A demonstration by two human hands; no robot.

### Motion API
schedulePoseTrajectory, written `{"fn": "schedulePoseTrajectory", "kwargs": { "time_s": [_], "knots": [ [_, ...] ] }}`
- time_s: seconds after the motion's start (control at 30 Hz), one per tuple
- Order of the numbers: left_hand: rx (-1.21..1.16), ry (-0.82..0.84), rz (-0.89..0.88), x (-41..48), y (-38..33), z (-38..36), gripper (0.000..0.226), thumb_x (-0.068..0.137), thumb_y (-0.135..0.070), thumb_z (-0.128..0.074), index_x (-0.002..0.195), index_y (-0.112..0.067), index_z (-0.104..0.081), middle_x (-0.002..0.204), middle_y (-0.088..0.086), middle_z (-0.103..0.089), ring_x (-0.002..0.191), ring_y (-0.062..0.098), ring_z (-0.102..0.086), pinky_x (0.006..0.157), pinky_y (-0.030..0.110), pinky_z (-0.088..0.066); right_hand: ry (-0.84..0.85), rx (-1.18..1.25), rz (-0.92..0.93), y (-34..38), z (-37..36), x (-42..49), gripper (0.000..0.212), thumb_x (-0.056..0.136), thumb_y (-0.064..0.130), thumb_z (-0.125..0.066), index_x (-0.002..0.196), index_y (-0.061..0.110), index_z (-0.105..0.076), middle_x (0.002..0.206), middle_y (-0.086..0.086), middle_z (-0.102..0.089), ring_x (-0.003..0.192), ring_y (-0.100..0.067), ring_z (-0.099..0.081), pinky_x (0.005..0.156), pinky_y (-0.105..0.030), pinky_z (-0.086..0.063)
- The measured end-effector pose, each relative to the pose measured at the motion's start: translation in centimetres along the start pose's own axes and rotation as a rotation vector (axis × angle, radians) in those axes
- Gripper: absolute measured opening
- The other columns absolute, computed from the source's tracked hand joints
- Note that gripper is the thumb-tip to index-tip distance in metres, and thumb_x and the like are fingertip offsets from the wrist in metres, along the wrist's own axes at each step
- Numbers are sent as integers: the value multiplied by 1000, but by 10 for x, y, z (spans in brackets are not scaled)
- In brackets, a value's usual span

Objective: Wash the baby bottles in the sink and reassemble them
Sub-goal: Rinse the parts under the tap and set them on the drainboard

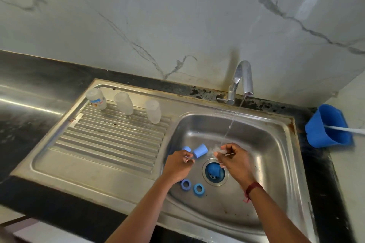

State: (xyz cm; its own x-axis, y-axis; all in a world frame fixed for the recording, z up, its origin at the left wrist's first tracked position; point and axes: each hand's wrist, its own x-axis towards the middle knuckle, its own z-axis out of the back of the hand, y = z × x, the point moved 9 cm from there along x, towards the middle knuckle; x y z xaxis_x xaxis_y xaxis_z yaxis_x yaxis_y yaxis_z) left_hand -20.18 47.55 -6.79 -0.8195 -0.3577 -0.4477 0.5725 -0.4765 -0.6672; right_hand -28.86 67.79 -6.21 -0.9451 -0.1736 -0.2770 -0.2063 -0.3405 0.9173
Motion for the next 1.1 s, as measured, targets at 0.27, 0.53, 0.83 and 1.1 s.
{"fn": "schedulePoseTrajectory", "kwargs": {
  "time_s": [0.27,0.53,0.83,1.1],
  "knots": [
    [-876,-32,248,-1,32,27,13,86,3,-62,89,-10,-62,75,11,-58,53,15,-49,51,22,-34,0,-134,69,30,-52,-1,24,74,10,-84,78,29,-69,77,6,-73,73,-14,-70,72,-29,-59],
    [-1274,-323,302,24,76,88,19,94,6,-48,84,-9,-54,53,4,-50,38,13,-41,37,17,-27,62,-433,278,79,-140,8,21,86,0,-65,100,10,-76,93,4,-62,85,-11,-61,79,-6,-44],
    [-1292,-580,364,40,126,144,18,95,0,-54,81,-11,-57,61,6,-51,48,15,-44,43,22,-30,93,-473,353,110,-208,34,20,74,-2,-64,91,7,-73,87,-8,-71,81,-23,-64,79,-32,-51],
    [-1238,-564,384,51,132,139,11,94,-4,-57,85,-11,-56,64,7,-53,52,16,-48,48,24,-36,161,-574,340,110,-233,46,24,80,3,-62,100,5,-75,102,-12,-71,97,-24,-65,84,-23,-45]
  ]
}}
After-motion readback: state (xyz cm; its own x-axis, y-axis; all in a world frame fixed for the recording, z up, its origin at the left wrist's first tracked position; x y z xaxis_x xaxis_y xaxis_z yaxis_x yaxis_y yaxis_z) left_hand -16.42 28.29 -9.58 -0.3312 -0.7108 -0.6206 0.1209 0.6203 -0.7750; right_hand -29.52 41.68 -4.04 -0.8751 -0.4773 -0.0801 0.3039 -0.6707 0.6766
